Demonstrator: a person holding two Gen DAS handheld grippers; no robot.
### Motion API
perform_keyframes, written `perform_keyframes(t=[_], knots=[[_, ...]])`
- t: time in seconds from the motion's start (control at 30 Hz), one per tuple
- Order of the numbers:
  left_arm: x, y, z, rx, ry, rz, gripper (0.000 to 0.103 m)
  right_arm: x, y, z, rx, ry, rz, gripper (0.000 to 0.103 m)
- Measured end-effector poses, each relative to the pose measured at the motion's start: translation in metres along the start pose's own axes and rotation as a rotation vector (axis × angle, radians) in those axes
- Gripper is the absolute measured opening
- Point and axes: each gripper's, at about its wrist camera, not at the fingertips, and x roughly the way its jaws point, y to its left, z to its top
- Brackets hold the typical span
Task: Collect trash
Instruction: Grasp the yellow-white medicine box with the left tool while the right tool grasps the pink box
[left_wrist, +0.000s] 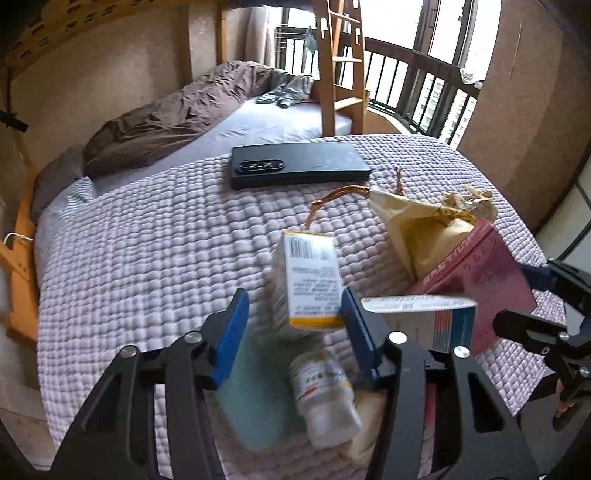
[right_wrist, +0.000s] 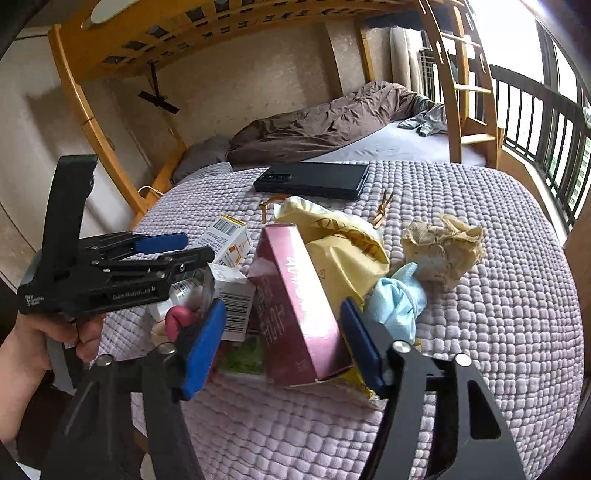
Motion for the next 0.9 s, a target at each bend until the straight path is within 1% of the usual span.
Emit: perform_keyframes(t=[0.07, 0.13, 0.17, 0.27, 0.33, 0.43, 0.47, 0.5, 0.57, 0.7, 0.8, 0.9], knots=[[0.001, 0.000, 0.004, -0.002, 0.000, -0.008, 0.053, -0.001, -0.002, 0.000, 0.002, -0.002, 0.020, 0.056], [0.000, 0.000, 0.008, -0.009, -0.002, -0.040, 0.053, -0.003, -0.005, -0.001, 0.010, -0.003, 0.035, 0.054], [0.002, -0.001, 0.010, -0.003, 0.002, -0.039, 0.053, -0.003, -0.006, -0.001, 0.013, -0.002, 0.041, 0.054], [0.009, -0.004, 0.013, 0.026, 0.019, 0.006, 0.053, -0.003, -0.009, -0.003, 0.027, -0.003, 0.054, 0.054], [0.013, -0.002, 0.012, 0.024, 0.031, -0.004, 0.053, -0.004, -0.009, -0.003, 0.029, -0.004, 0.062, 0.055], [0.019, -0.001, 0.012, 0.019, 0.046, 0.000, 0.052, -0.002, -0.009, -0.004, 0.012, 0.016, 0.073, 0.055], [0.020, -0.001, 0.012, 0.015, 0.049, -0.003, 0.046, -0.002, -0.010, -0.004, 0.009, 0.023, 0.081, 0.053], [0.022, 0.000, 0.013, 0.008, 0.056, -0.006, 0.043, -0.001, -0.010, -0.004, 0.011, 0.026, 0.082, 0.043], [0.026, 0.002, 0.013, -0.002, 0.066, -0.005, 0.039, -0.003, -0.011, -0.005, 0.006, 0.024, 0.066, 0.029], [0.026, -0.001, 0.013, 0.011, 0.060, 0.000, 0.039, -0.008, -0.010, -0.006, -0.008, 0.021, 0.083, 0.021], [0.024, -0.002, 0.013, 0.004, 0.038, 0.024, 0.039, -0.015, -0.005, -0.009, -0.035, 0.007, 0.060, 0.021], [0.018, 0.000, 0.012, -0.021, 0.021, 0.016, 0.039, -0.024, -0.004, -0.011, -0.032, -0.017, 0.051, 0.021]])
